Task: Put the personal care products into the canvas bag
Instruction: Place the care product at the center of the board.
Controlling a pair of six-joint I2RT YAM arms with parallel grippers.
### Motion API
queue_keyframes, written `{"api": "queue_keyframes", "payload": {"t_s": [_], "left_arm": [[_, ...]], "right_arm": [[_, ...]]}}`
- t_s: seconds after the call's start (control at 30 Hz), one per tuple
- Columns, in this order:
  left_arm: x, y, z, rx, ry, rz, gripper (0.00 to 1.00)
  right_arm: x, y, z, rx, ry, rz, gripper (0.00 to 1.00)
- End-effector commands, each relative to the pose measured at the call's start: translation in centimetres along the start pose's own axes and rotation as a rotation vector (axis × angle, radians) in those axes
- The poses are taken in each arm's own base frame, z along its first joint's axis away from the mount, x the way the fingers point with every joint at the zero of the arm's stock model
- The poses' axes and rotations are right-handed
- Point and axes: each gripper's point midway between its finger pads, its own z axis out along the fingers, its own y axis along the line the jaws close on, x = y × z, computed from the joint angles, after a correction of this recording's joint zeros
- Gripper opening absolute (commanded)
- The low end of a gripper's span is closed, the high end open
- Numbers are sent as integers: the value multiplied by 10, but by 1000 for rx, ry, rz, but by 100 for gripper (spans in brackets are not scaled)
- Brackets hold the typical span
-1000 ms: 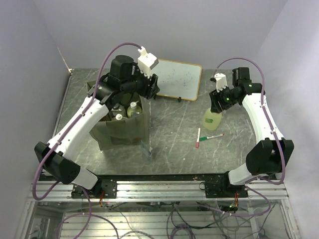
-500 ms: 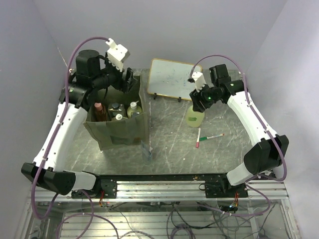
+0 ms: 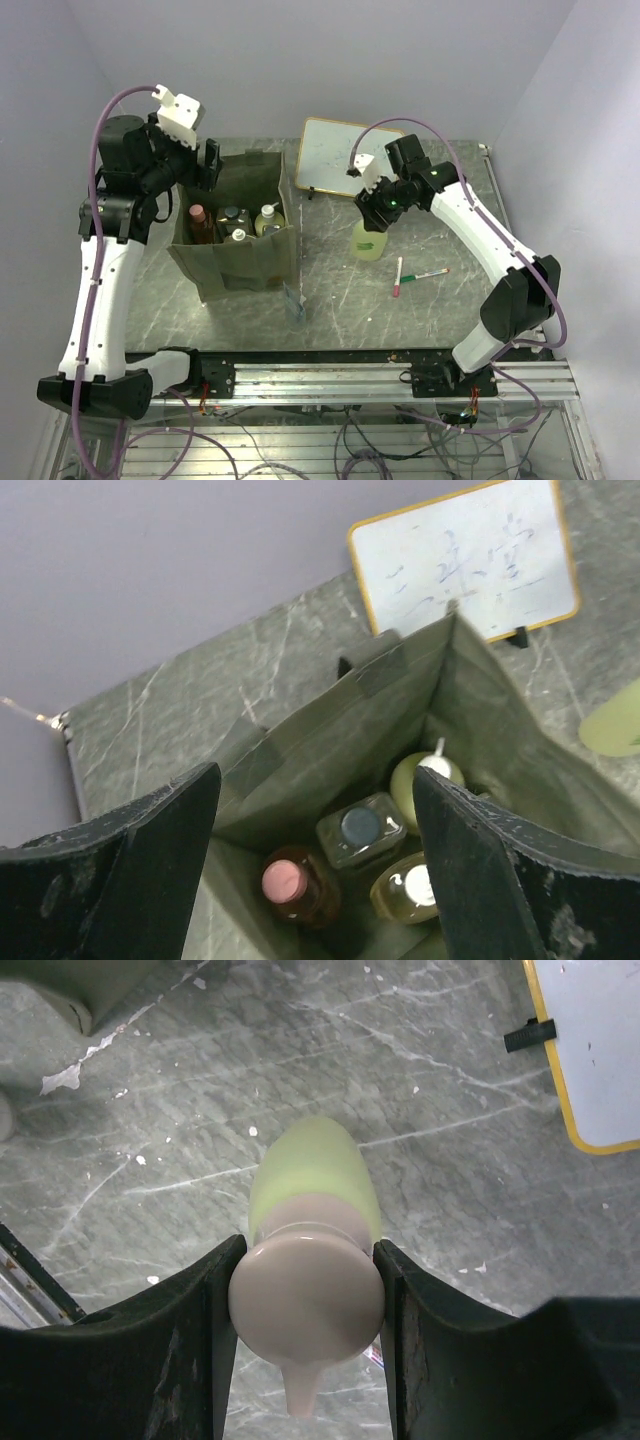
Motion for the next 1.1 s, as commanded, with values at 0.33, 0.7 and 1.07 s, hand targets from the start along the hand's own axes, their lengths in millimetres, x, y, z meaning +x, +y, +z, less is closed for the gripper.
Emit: {"api": "queue_keyframes", "payload": {"t_s": [0.33, 0.7, 1.07], "left_arm": [[43, 22, -42, -135, 183, 42, 95], [52, 30, -43, -153, 172, -44, 94], [49, 39, -34, -142, 127, -127, 93]], "right_arm": [[-42, -7, -9, 129, -133, -73, 0], [-40, 5, 6, 123, -106, -129, 0], [-23, 19, 22, 69, -61, -141, 3]]}}
